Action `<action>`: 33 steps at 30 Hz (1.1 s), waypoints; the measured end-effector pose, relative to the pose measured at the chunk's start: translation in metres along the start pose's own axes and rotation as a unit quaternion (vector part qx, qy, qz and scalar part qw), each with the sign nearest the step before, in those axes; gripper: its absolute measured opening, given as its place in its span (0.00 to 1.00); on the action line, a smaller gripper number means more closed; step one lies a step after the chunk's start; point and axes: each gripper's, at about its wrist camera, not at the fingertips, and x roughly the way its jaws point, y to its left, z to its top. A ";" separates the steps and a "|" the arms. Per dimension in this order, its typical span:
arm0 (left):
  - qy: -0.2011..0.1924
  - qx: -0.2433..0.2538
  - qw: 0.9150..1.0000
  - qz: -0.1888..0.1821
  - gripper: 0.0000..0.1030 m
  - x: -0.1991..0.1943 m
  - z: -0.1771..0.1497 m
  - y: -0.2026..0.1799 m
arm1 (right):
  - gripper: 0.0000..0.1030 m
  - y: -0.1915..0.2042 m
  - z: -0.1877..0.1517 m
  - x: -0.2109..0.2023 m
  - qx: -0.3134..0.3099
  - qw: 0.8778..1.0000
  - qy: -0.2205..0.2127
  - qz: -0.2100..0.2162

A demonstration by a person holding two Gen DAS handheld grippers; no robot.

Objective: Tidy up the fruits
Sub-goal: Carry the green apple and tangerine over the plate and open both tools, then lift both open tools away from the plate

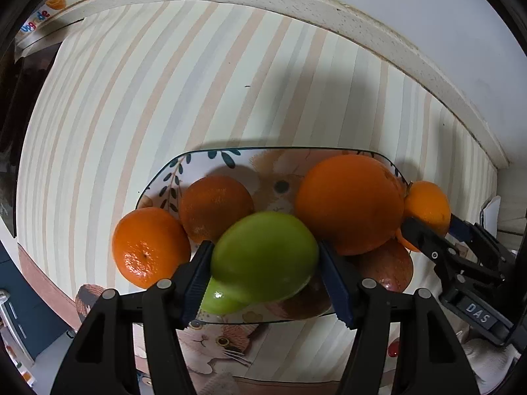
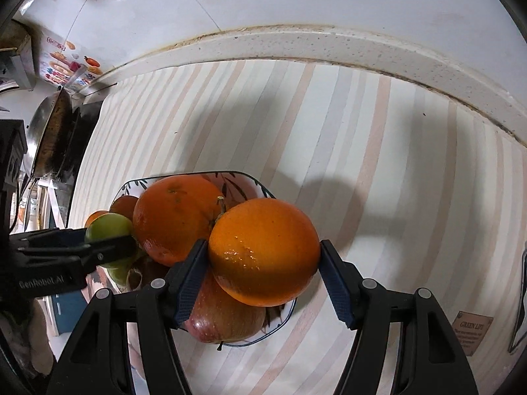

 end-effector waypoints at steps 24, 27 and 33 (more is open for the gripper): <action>-0.153 -0.046 0.985 0.071 0.85 -0.075 -0.076 0.028 | 0.94 0.047 -0.042 -0.065 -0.039 0.994 -0.043 -0.094; -0.170 -0.049 0.981 0.076 0.85 -0.081 -0.101 0.028 | 0.94 0.063 -0.060 -0.079 -0.050 0.992 -0.058 -0.099; -0.193 -0.046 0.977 0.072 0.85 -0.099 -0.142 0.028 | 0.94 0.088 -0.093 -0.113 -0.067 0.988 -0.089 -0.103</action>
